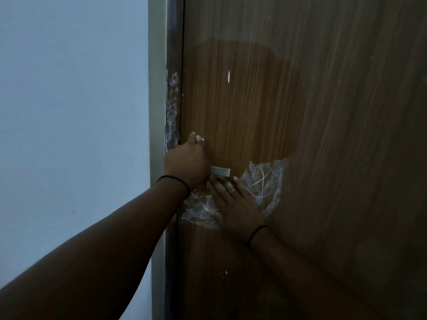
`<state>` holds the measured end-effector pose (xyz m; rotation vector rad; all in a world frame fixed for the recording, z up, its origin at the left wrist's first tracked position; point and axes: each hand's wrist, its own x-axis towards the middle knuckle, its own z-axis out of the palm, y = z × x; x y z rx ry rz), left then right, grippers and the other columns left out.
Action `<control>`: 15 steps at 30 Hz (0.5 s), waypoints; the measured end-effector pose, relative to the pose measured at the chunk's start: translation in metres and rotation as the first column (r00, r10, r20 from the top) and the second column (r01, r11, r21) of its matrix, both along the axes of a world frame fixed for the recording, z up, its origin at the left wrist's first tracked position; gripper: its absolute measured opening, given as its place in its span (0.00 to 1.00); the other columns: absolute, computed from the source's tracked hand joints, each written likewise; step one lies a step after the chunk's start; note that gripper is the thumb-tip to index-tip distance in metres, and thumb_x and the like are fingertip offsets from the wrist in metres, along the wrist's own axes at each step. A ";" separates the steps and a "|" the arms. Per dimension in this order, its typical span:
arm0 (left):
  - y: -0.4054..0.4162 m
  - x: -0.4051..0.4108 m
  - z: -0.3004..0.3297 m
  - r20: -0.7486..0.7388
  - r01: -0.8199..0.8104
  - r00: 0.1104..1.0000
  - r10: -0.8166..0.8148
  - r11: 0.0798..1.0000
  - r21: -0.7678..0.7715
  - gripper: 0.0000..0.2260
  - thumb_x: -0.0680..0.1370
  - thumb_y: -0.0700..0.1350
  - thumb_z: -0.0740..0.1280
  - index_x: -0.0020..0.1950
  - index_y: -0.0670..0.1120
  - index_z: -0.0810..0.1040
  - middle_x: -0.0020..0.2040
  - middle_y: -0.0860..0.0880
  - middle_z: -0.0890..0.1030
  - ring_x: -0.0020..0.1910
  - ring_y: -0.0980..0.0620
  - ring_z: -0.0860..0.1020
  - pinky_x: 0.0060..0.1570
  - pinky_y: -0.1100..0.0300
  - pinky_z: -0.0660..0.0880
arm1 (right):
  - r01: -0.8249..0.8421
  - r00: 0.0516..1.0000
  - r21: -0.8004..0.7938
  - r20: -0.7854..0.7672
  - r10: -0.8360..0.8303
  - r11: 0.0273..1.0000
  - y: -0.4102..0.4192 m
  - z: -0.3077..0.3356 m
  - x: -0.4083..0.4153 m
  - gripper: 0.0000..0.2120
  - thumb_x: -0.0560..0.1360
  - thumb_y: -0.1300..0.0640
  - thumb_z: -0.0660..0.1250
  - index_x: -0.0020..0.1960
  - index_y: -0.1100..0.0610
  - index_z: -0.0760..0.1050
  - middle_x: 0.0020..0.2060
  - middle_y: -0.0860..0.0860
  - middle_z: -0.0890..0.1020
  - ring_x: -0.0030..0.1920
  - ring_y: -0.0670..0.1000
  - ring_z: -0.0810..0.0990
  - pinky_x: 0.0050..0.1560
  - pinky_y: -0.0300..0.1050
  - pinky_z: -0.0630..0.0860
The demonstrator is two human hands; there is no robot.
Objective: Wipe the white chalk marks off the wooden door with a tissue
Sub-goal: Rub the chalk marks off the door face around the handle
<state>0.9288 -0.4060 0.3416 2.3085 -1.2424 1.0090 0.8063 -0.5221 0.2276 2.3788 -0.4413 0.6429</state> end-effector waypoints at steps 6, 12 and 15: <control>-0.003 -0.001 -0.003 -0.019 0.000 1.000 0.001 1.000 0.021 0.29 0.77 0.47 0.64 0.76 0.41 0.60 0.77 0.42 0.62 0.56 0.42 0.80 0.43 0.52 0.75 | 0.010 0.958 0.081 0.284 -0.033 0.997 -0.003 0.045 0.002 0.34 0.81 0.40 0.51 0.79 0.58 0.49 0.79 0.53 0.48 0.79 0.52 0.45 0.78 0.54 0.42; 0.000 -0.002 0.000 -0.003 -0.014 1.000 0.014 0.999 -0.046 0.20 0.82 0.45 0.53 0.74 0.41 0.65 0.73 0.43 0.70 0.50 0.41 0.81 0.39 0.53 0.71 | -0.008 0.999 0.057 0.032 0.006 0.998 0.013 -0.007 0.015 0.35 0.80 0.38 0.52 0.80 0.56 0.49 0.79 0.53 0.50 0.79 0.53 0.46 0.78 0.55 0.39; 0.000 -0.002 -0.001 0.013 -0.016 1.000 0.016 1.000 -0.021 0.21 0.81 0.44 0.54 0.75 0.41 0.64 0.75 0.43 0.66 0.51 0.41 0.81 0.37 0.54 0.70 | 0.021 0.998 0.047 0.066 -0.024 0.999 0.000 -0.007 -0.002 0.34 0.80 0.39 0.53 0.79 0.56 0.50 0.79 0.53 0.52 0.79 0.52 0.47 0.78 0.57 0.42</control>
